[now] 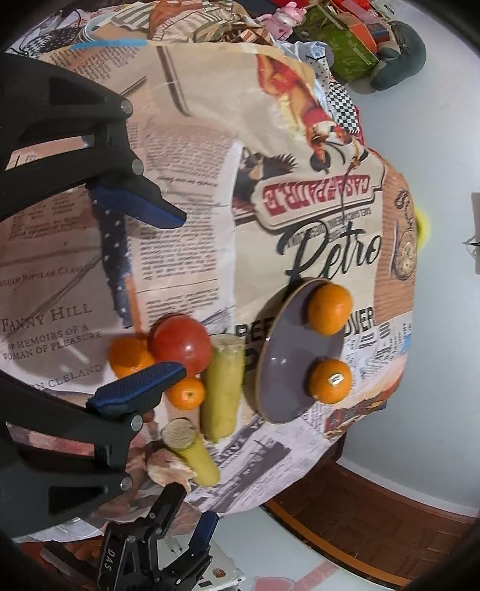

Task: Organize fruits
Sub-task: 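Grasp the peeled pomelo segment with the right tool and lift it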

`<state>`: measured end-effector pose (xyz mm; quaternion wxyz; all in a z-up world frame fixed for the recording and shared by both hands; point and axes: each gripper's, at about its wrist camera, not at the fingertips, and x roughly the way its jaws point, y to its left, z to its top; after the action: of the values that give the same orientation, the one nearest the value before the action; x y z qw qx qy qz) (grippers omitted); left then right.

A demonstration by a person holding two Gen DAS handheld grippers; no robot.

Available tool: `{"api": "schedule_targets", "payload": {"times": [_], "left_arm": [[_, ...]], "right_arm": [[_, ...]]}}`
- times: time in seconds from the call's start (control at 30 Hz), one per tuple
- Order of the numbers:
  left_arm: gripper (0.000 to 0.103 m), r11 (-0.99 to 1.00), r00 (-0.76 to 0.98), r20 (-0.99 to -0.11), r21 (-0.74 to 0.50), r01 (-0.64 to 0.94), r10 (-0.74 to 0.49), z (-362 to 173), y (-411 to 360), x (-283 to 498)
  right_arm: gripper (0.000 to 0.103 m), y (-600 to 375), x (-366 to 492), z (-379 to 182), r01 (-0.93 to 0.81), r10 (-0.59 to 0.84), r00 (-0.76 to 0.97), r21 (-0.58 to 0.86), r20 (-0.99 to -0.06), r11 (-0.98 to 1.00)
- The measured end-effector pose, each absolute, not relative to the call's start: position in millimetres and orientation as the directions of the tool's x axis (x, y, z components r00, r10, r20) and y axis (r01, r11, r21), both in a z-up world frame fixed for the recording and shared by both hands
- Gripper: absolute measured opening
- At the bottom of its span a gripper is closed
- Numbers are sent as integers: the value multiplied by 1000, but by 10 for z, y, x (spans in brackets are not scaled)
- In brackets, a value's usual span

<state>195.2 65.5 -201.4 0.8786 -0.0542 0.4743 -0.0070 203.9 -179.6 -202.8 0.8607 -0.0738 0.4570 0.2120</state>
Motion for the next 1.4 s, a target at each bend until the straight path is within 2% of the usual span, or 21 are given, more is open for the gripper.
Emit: {"api": "schedule_targets", "payload": {"times": [0.27, 0.5, 0.67, 0.77, 0.83, 0.93, 1.23, 1.4], "left_arm": [[74, 996, 539, -839, -87, 8, -78, -2107, 529, 1886], [74, 995, 511, -855, -103, 10, -94, -2233, 491, 1963], [74, 994, 500, -859, -111, 18, -105, -2264, 460, 1986], [74, 994, 504, -857, -107, 22, -103, -2267, 438, 1995], [74, 994, 505, -857, -111, 20, -106, -2269, 436, 2018], [74, 993, 510, -854, -112, 22, -108, -2255, 426, 2044], [74, 994, 530, -842, -103, 26, -101, -2197, 418, 2091], [74, 994, 531, -841, -107, 21, -102, -2210, 426, 2122]], "right_arm": [[83, -1808, 2069, -2384, -427, 261, 418, 65, -870, 902], [88, -1694, 2056, -2479, -465, 203, 455, -37, -867, 885], [75, -1792, 2054, -2454, -488, 266, 441, 20, -857, 873], [63, -1843, 2041, -2411, -496, 301, 433, 54, -850, 866], [51, -1872, 2028, -2349, -496, 322, 438, 73, -839, 865], [41, -1891, 2028, -2235, -483, 339, 460, 89, -821, 871], [23, -2188, 2149, -1935, -395, 339, 555, 117, -759, 911], [23, -2438, 2291, -2016, -326, 327, 540, 167, -776, 931]]}}
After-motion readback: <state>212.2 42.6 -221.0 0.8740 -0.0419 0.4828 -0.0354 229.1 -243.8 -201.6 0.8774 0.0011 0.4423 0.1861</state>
